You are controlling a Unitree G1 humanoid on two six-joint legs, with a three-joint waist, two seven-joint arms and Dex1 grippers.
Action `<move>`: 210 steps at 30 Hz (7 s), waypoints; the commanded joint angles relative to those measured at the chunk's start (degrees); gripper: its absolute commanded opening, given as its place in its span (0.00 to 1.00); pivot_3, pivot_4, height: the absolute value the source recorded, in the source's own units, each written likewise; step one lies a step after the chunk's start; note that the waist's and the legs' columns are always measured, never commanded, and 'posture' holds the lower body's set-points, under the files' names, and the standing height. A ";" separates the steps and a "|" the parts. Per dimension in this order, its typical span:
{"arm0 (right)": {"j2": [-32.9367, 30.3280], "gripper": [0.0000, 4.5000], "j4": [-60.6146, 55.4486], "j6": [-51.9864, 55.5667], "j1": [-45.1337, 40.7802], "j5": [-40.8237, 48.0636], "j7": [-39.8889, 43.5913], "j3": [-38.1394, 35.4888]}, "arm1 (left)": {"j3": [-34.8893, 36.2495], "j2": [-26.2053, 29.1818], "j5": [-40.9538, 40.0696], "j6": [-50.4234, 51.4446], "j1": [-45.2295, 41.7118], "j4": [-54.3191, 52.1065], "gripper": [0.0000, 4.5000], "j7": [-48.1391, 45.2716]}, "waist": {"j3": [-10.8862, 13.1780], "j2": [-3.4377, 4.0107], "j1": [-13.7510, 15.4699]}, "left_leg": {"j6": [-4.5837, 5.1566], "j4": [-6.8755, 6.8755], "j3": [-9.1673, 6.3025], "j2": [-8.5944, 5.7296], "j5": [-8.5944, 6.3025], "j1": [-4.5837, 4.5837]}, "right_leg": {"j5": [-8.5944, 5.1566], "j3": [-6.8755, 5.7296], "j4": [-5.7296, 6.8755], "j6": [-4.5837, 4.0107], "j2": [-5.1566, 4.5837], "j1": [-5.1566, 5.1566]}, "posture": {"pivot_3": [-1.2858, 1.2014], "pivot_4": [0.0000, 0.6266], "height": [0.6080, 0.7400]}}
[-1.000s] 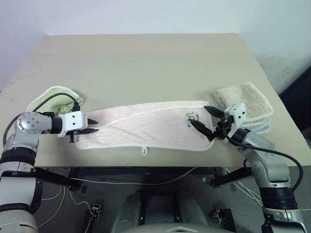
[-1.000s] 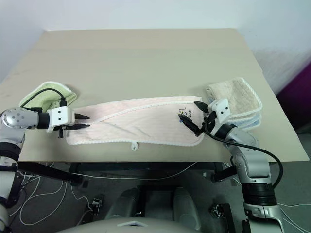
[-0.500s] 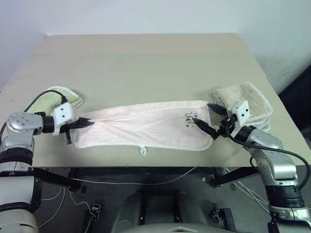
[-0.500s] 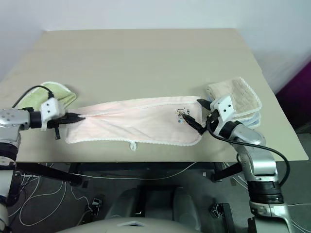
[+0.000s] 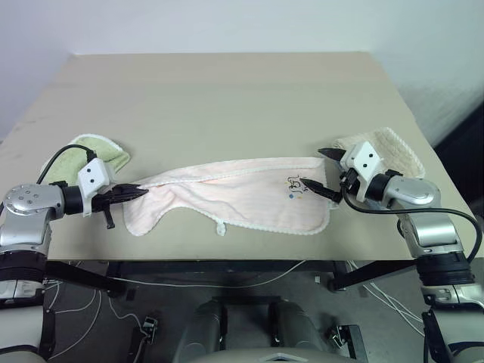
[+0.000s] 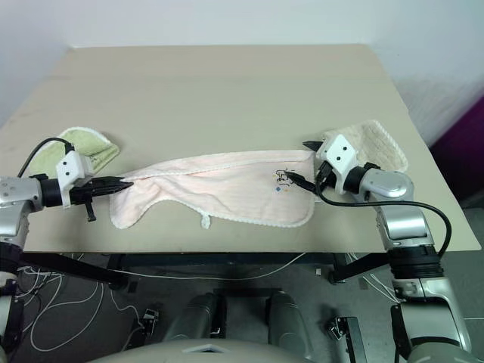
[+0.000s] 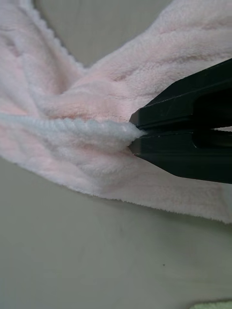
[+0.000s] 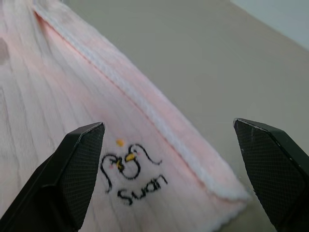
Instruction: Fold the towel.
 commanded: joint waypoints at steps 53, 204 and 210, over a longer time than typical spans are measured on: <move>-2.70 1.00 28.49 -26.17 -15.87 -19.90 -6.29 7.45 | 3.75 -1.14 0.01 0.10 -3.41 -0.16 0.00 8.12 | 0.01 0.01 -0.44 | -0.01 -0.02 0.07 0.00 0.01 0.00 | 0.00 0.03 0.02 0.00 0.03 -0.06 | 0.52 0.24 1.00; 9.92 0.87 61.14 -46.63 -38.04 -56.64 -46.63 36.09 | 14.12 3.51 -15.82 27.91 8.27 -24.76 0.00 8.61 | 0.00 -0.06 -2.72 | -0.24 -0.15 -0.02 0.04 0.13 0.19 | -0.01 0.06 0.16 -0.04 0.12 -0.01 | 0.52 0.24 1.00; 10.55 0.79 61.41 -47.40 -37.92 -56.41 -46.35 36.09 | 14.71 3.44 -15.96 28.13 9.27 -25.34 0.00 8.77 | 0.00 -0.06 -3.35 | -0.25 -0.20 -0.02 0.06 0.14 0.20 | -0.02 0.06 0.17 -0.06 0.13 -0.03 | 0.52 0.24 1.00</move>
